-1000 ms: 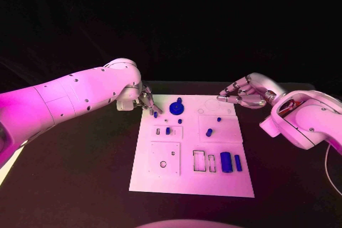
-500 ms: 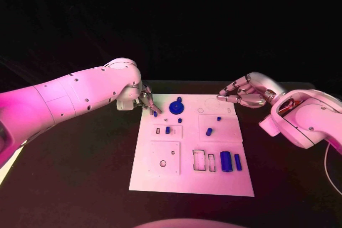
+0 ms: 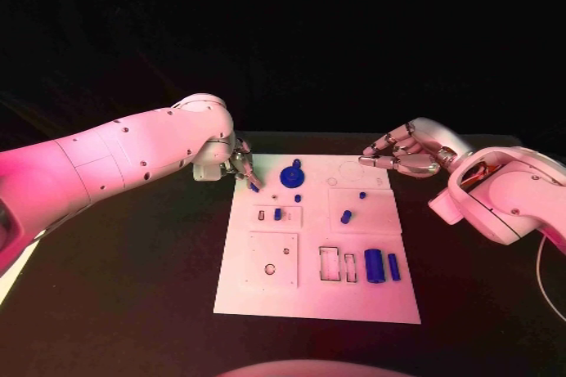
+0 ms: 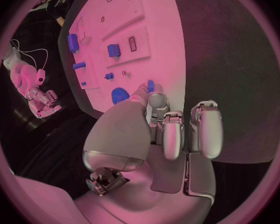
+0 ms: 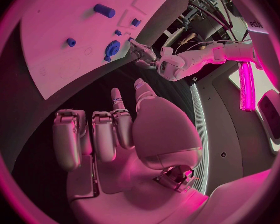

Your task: Assemble the parts on the task board

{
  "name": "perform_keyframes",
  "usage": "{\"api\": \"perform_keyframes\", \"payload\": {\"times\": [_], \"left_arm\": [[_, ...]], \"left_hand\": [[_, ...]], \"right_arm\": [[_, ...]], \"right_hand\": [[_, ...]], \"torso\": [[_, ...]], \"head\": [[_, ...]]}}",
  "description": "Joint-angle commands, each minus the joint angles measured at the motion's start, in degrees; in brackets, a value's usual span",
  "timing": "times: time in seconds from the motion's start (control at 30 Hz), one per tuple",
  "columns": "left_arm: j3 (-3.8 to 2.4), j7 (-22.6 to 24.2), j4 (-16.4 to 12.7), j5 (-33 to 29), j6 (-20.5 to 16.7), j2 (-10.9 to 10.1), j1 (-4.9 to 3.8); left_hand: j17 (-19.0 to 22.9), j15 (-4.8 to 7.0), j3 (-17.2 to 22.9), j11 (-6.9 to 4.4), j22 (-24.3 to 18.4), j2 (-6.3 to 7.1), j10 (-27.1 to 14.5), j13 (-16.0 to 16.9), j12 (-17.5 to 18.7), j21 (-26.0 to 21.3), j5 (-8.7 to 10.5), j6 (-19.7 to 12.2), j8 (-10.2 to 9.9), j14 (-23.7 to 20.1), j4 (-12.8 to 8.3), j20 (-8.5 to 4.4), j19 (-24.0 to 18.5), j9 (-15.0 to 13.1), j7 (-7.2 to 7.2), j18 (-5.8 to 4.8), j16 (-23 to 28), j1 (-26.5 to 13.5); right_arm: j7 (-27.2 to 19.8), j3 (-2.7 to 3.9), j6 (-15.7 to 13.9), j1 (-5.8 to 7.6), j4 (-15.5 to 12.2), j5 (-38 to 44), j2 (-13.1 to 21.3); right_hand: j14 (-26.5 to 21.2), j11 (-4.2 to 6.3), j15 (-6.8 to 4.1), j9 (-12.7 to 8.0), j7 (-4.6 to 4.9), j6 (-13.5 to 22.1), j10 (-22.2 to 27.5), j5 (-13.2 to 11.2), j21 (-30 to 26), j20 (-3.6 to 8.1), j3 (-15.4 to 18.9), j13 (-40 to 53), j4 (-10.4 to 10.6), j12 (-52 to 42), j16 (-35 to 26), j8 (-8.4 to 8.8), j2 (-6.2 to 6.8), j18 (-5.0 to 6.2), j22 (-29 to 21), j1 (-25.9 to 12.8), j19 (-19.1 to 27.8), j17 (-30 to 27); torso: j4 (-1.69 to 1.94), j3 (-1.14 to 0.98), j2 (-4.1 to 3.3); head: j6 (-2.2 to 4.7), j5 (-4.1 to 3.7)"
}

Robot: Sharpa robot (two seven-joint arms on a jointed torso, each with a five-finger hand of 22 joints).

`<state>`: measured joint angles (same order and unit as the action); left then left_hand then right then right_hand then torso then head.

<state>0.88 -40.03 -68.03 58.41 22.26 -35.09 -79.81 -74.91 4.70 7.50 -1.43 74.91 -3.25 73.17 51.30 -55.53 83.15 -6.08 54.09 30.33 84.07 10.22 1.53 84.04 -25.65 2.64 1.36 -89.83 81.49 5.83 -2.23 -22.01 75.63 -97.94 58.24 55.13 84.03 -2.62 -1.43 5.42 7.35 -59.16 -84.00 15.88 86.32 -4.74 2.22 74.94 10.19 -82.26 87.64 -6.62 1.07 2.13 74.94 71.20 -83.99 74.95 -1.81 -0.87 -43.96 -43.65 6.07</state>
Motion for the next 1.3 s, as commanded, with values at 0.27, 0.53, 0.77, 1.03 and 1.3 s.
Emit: {"api": "perform_keyframes", "payload": {"times": [0.27, 0.53, 0.77, 1.03, 1.3], "left_arm": [[0.12, -1.92, -1.44, -2.88, -1.79, -1.23, 0.12], [0.14, -1.14, -7.74, -4.75, -7.26, -5.44, 0.13], [0.60, -0.23, -14.66, -4.89, -13.31, -9.43, 1.21], [0.82, 0.71, -19.56, -2.13, -17.19, -12.13, 3.69], [0.85, 0.91, -21.86, -0.13, -17.36, -13.04, 5.24]], "left_hand": [[-15.09, -0.41, 18.04, 0.32, 8.73, 5.10, 0.85, -1.06, 0.09, -0.34, 0.08, 0.12, 1.28, 5.93, -5.52, 0.33, 2.38, -0.06, 0.46, 0.72, -0.17, -4.64], [-15.09, -0.31, 21.42, 0.19, 8.87, 6.25, 1.39, -0.73, -0.60, -0.30, 0.04, 0.16, 2.15, 5.93, -6.33, 0.24, 2.47, -0.45, 0.32, 0.69, -0.17, -6.40], [-15.09, -0.15, 24.17, 0.00, 9.20, 7.36, 2.14, 0.12, -1.67, 0.00, -0.04, 0.31, 3.07, 5.93, -6.99, 0.10, 2.68, -0.86, 0.13, 0.60, -0.17, -7.70], [-15.09, -0.04, 25.67, -0.13, 9.54, 8.07, 2.67, 0.72, -2.38, 0.36, -0.12, 0.38, 3.61, 5.93, -7.33, -0.01, 2.89, -1.09, 0.00, 0.50, -0.17, -8.47], [-15.09, 0.02, 26.37, -0.21, 9.72, 8.41, 2.99, 1.08, -2.79, 0.54, -0.13, 0.49, 3.92, 5.93, -7.43, -0.07, 3.00, -1.21, -0.09, 0.45, -0.17, -8.94]], "right_arm": [[-0.50, 0.01, 0.78, -0.02, -0.06, 0.20, -0.11], [-0.44, 0.01, 0.93, -0.02, -0.08, 0.05, -0.05], [-0.45, 0.00, 1.03, -0.02, 0.00, -0.19, -0.08], [-0.48, 0.00, 1.14, -0.02, 0.17, -0.31, -0.23], [-0.53, -0.01, 1.22, -0.04, 0.27, -0.33, -0.30]], "right_hand": [[4.99, 0.05, -0.13, 0.10, 0.00, 0.27, -2.50, 0.21, -0.19, 0.17, 0.46, 11.06, 0.04, 0.00, -0.25, 0.13, -0.11, -0.24, 6.72, 0.53, -1.65, 10.64], [4.98, 0.05, -0.13, 0.11, 0.00, 0.26, -2.47, 0.27, -0.20, 0.17, 0.54, 11.03, 0.10, 0.06, -0.28, 0.12, -0.15, -0.24, 6.70, 0.52, -1.64, 10.59], [4.98, 0.05, -0.13, 0.11, 0.00, 0.26, -2.47, 0.27, -0.20, 0.17, 0.54, 11.03, 0.10, 0.06, -0.28, 0.12, -0.15, -0.24, 6.70, 0.52, -1.64, 10.59], [4.98, 0.05, -0.13, 0.11, 0.00, 0.26, -2.47, 0.27, -0.20, 0.17, 0.54, 11.03, 0.10, 0.06, -0.28, 0.12, -0.15, -0.24, 6.70, 0.52, -1.64, 10.59], [4.98, 0.05, -0.13, 0.11, 0.00, 0.26, -2.47, 0.27, -0.20, 0.17, 0.54, 11.03, 0.10, 0.06, -0.28, 0.12, -0.15, -0.24, 6.70, 0.52, -1.64, 10.59]], "torso": [[-0.10, -0.06, 0.05], [0.10, -0.09, 0.10], [0.10, 0.00, 0.07], [0.13, 0.07, 0.04], [-0.02, 0.06, -0.02]], "head": [[-0.15, 0.10], [-0.03, 0.03], [-0.17, 0.11], [-0.38, 0.19], [-0.51, 0.30]]}}
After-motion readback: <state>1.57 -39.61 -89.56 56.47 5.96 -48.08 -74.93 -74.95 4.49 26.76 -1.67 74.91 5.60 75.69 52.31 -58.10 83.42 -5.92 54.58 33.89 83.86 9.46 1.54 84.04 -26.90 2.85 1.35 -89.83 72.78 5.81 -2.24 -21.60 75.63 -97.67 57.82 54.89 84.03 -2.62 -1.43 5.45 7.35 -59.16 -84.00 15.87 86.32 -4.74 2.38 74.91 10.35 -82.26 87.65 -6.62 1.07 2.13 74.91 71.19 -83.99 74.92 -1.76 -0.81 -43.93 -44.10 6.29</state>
